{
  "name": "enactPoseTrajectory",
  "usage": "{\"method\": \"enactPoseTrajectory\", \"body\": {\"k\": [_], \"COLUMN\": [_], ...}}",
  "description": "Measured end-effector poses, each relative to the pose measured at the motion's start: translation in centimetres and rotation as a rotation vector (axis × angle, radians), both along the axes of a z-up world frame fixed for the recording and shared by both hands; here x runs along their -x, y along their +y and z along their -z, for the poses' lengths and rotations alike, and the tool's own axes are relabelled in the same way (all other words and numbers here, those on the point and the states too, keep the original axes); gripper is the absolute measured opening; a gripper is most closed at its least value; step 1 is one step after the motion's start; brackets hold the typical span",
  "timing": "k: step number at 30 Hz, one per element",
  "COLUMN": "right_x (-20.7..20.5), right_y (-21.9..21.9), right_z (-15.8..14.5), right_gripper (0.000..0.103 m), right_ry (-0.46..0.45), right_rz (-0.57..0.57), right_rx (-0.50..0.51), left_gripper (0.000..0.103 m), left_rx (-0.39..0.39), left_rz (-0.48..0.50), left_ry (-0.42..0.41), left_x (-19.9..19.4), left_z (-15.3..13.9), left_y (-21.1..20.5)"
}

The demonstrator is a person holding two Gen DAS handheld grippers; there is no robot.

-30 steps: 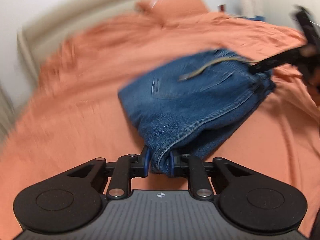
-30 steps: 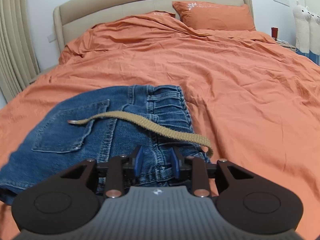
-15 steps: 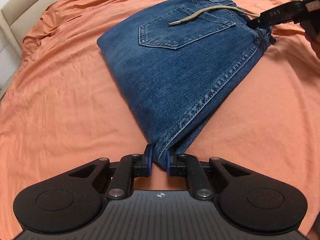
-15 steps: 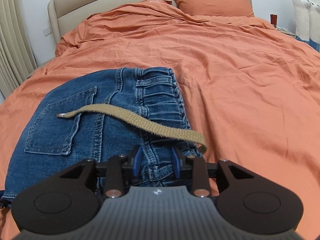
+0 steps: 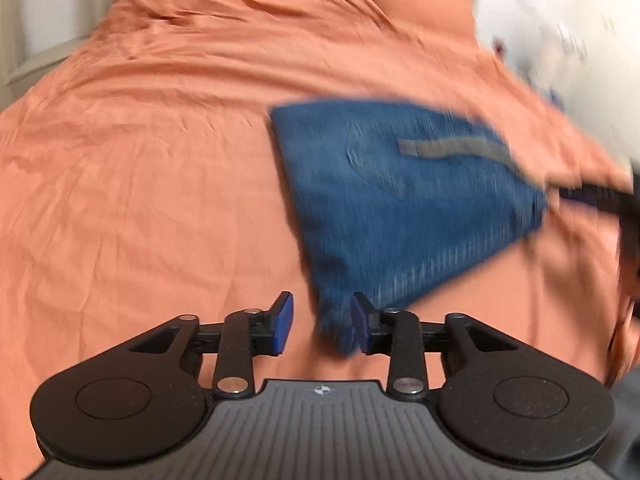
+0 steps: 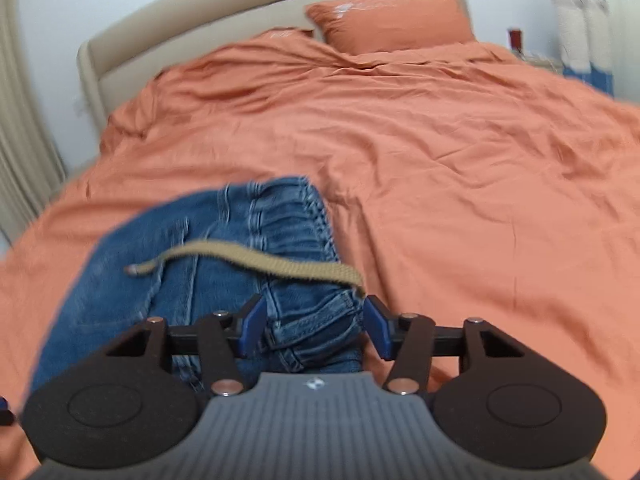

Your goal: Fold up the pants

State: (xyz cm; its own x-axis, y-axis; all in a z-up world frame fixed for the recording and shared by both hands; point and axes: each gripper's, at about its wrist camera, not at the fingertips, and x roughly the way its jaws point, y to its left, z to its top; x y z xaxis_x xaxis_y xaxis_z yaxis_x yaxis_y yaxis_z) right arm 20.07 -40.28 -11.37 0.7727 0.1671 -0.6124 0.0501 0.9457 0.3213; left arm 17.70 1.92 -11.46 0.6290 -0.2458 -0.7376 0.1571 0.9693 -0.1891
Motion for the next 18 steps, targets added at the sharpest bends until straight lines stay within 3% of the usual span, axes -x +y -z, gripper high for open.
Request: {"method": "enactPoseTrajectory", "body": {"k": [2, 5, 14, 18], "right_x": [0.0, -0.3, -3.8, -6.9], "right_y": [-1.0, -1.6, -1.1, -1.7], "right_z": [0.1, 0.3, -0.8, -1.3], "right_gripper": [0.06, 0.063, 0.073, 0.075], "right_ry": [-0.003, -0.004, 0.089, 0.15], "right_rz": [0.023, 0.035, -0.099, -0.131], "right_rx": [-0.089, -0.134, -0.041, -0.061], "left_gripper": [0.046, 0.056, 0.06, 0.069], "left_rx": [0.089, 0.179, 0.267, 0.316], "left_rz": [-0.072, -0.154, -0.221, -0.212], "left_ry": [-0.001, 0.006, 0.051, 0.075], "left_x": [-1.3, -3.4, -9.5, -11.1], "left_z": [-0.5, -1.1, 0.0, 1.7], "left_y": [0.7, 1.4, 1.6, 2.1]}}
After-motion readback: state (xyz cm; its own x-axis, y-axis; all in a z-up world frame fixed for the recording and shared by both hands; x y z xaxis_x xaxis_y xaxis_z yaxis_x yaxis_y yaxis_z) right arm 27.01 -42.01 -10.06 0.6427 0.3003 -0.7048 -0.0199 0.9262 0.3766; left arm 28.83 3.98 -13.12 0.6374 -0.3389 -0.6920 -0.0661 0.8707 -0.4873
